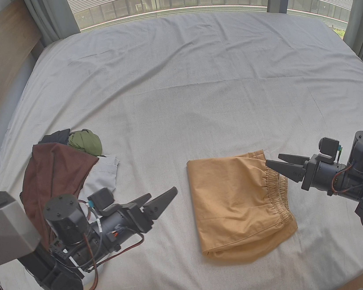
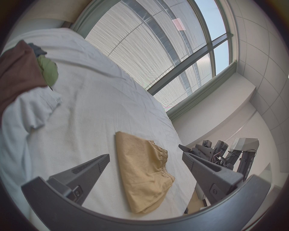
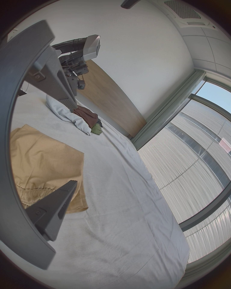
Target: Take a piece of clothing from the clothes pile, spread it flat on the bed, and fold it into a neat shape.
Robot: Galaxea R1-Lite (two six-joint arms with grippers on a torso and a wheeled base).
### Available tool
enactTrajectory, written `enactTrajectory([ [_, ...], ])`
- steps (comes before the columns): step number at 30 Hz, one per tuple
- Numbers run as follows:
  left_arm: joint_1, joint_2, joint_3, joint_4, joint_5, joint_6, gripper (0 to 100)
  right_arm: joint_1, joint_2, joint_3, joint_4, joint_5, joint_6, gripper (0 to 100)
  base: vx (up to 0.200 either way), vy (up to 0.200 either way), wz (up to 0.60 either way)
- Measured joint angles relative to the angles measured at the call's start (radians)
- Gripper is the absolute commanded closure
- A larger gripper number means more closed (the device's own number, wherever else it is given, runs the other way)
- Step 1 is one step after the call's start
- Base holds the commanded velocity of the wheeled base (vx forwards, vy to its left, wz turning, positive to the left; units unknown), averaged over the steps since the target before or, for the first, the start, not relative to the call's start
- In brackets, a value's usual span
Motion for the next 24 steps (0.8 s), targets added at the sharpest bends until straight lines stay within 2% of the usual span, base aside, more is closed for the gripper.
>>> enactTrajectory([
  [4,0.061,-0.081,0.054,0.001,-0.075,0.035,0,0.002,0.0,0.036,0.001,0.0,-0.028,0,0.0,0.0,0.0],
  [9,0.131,-0.169,0.129,0.003,-0.169,0.11,0,-0.01,0.0,0.113,0.001,0.0,-0.117,0,0.0,0.0,0.0],
  [17,0.165,-0.196,0.215,0.002,-0.185,0.211,0,-0.041,0.033,0.156,0.001,0.0,-0.157,0,0.0,0.0,0.0],
  [24,0.197,-0.153,0.268,0.001,-0.207,0.387,0,-0.077,0.06,0.162,0.001,0.0,-0.159,0,0.0,0.0,0.0],
])
